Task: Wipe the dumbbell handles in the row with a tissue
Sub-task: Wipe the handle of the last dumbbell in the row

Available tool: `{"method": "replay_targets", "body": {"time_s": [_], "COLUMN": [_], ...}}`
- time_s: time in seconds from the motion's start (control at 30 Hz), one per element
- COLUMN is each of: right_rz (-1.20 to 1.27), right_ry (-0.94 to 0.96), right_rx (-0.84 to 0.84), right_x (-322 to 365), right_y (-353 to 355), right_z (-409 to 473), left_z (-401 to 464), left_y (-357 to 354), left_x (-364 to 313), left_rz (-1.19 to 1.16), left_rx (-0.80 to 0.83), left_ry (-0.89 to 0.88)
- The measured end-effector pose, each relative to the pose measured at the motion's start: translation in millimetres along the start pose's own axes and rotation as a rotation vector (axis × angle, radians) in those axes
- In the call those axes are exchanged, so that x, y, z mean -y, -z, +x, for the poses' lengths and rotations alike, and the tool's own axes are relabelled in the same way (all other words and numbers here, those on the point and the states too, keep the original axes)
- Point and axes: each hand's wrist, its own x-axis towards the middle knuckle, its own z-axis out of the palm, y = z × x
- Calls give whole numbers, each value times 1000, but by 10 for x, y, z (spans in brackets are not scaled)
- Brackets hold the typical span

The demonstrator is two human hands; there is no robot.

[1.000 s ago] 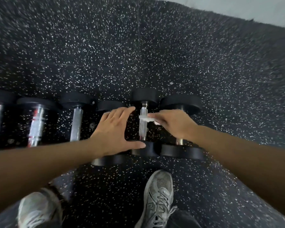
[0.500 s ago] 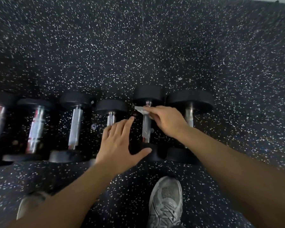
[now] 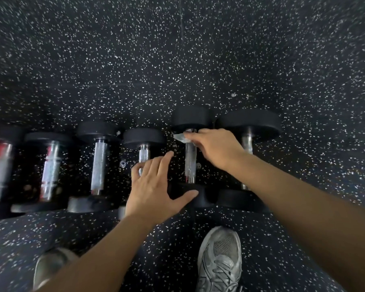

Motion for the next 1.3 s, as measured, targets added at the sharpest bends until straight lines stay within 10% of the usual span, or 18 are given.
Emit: {"method": "replay_targets", "body": {"time_s": [0.27,0.5,0.83,1.07,1.3], "right_rz": [163,197,175,138,47], "right_ry": [130,-26,146,-79,115], "right_rx": [456,-7,495,-27,393], "right_x": [43,-46,56,-28,85], "right_y": [38,59,96,141,44], "right_z": [-353,-41,-326,-26,-250], "left_z": [5,4,1,1,-2], "left_y": [-31,-12,-35,-18,-9], "left_x": [-1,-13,-2,-10,-20], "left_rz": [4,13,2,-11,-25], "left_rx": [-13,-12,-26,-17,-18], "left_ry": [-4,6,0,19,22]}}
